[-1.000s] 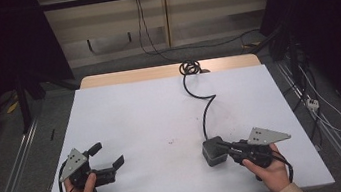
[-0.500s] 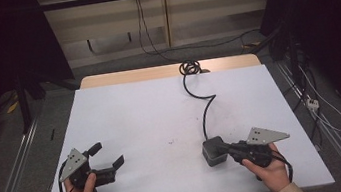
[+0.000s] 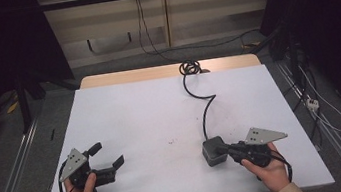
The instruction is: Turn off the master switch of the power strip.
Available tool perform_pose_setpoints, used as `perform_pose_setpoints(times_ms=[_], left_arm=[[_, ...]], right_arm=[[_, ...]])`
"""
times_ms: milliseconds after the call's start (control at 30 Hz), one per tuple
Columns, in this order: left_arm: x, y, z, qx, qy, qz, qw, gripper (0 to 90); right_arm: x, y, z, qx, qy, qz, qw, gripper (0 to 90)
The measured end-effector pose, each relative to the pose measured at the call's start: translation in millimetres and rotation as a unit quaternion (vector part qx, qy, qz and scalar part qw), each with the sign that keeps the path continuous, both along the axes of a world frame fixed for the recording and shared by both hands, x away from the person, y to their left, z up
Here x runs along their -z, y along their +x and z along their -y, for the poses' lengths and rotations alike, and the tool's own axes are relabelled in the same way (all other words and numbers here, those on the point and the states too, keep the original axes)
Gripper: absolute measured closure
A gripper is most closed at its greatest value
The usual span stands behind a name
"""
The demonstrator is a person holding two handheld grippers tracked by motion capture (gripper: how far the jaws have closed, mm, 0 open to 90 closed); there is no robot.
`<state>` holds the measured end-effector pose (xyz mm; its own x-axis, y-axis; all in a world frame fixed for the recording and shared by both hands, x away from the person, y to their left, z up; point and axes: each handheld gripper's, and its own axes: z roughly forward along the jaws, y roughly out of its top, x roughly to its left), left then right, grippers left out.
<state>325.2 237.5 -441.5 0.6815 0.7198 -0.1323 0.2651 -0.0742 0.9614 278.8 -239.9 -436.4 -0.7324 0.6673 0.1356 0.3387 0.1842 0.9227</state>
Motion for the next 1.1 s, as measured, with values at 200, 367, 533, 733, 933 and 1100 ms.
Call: perform_pose_setpoints(times_ms=[200, 367, 533, 733, 933, 1100], left_arm=[[0.0, 0.0, 0.2, 0.000, 0.000, 0.000, 1.0000, 2.5], [-0.1, -0.2, 0.1, 0.000, 0.000, 0.000, 1.0000, 2.5], [-0.1, -0.1, 0.2, 0.000, 0.000, 0.000, 1.0000, 2.5], [-0.1, 0.0, -0.1, 0.000, -0.001, 0.000, 1.0000, 2.5], [-0.2, 0.0, -0.2, 0.000, -0.001, 0.001, 1.0000, 2.5], [-0.2, -0.2, 0.0, 0.000, -0.001, 0.000, 1.0000, 2.5]], right_arm=[[0.3, 0.2, -0.1, 0.001, -0.004, 0.000, 1.0000, 90.0], [0.4, 0.3, 0.0, 0.001, -0.005, 0.000, 1.0000, 90.0], [0.6, 0.5, -0.3, 0.000, -0.008, 0.001, 1.0000, 90.0], [0.7, 0.5, -0.7, 0.000, -0.011, 0.001, 0.9999, 90.0], [1.1, 0.7, -1.5, -0.001, -0.017, 0.005, 0.9998, 90.0], [1.2, 0.6, -1.4, -0.002, -0.023, 0.008, 0.9997, 90.0]])
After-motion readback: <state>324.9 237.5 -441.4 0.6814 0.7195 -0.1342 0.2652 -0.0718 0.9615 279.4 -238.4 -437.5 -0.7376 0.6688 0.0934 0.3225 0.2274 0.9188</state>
